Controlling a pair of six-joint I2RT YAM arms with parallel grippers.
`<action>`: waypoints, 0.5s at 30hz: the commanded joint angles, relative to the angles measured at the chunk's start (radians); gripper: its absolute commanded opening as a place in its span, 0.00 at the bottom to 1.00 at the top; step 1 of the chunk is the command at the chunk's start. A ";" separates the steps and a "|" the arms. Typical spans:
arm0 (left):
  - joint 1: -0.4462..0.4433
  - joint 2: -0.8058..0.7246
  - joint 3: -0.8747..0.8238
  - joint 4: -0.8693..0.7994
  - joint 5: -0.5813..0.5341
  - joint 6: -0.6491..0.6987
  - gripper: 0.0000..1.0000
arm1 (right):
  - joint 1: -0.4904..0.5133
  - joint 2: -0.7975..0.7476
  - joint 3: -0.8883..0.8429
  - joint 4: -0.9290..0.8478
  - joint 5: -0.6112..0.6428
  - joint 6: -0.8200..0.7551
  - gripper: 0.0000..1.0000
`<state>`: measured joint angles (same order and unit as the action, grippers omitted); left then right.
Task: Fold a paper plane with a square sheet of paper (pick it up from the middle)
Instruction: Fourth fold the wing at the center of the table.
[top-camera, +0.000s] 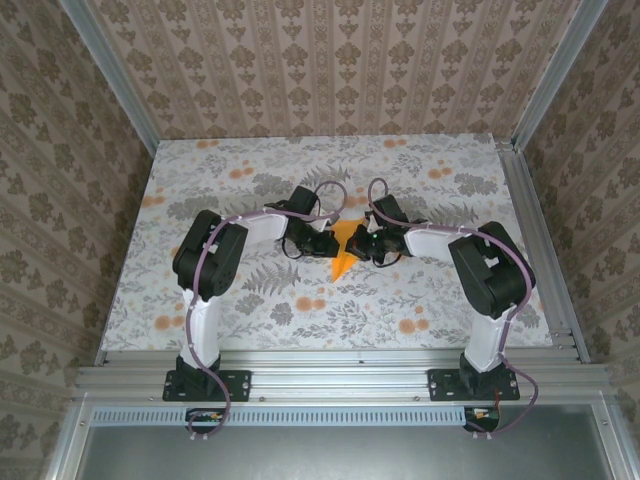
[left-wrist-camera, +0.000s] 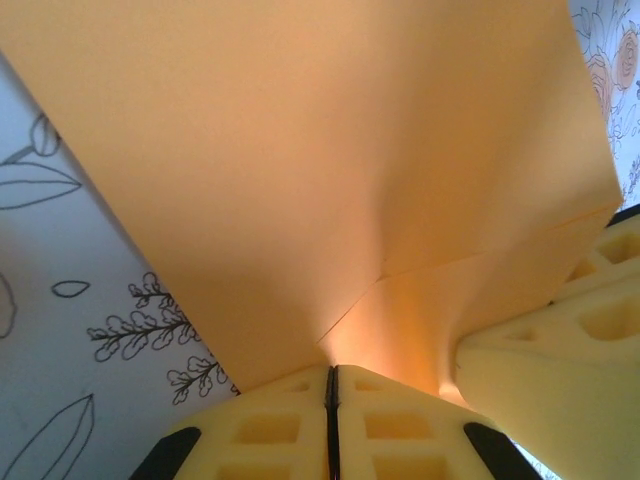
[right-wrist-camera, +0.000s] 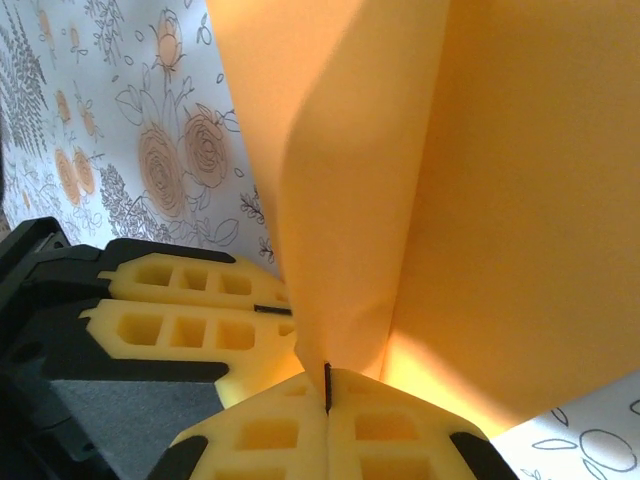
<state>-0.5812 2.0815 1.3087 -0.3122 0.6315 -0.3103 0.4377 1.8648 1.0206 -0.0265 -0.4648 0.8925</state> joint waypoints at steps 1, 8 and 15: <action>0.001 0.062 -0.048 -0.034 -0.054 -0.008 0.09 | 0.006 0.021 0.024 0.013 -0.025 -0.007 0.05; 0.011 0.039 -0.069 -0.011 -0.032 -0.023 0.07 | 0.008 0.042 0.027 0.046 -0.040 0.008 0.05; 0.021 0.034 -0.081 0.023 0.000 -0.047 0.03 | 0.007 0.059 0.030 0.070 -0.049 0.023 0.05</action>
<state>-0.5613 2.0792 1.2732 -0.2527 0.6868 -0.3405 0.4377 1.8942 1.0225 0.0238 -0.4892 0.8974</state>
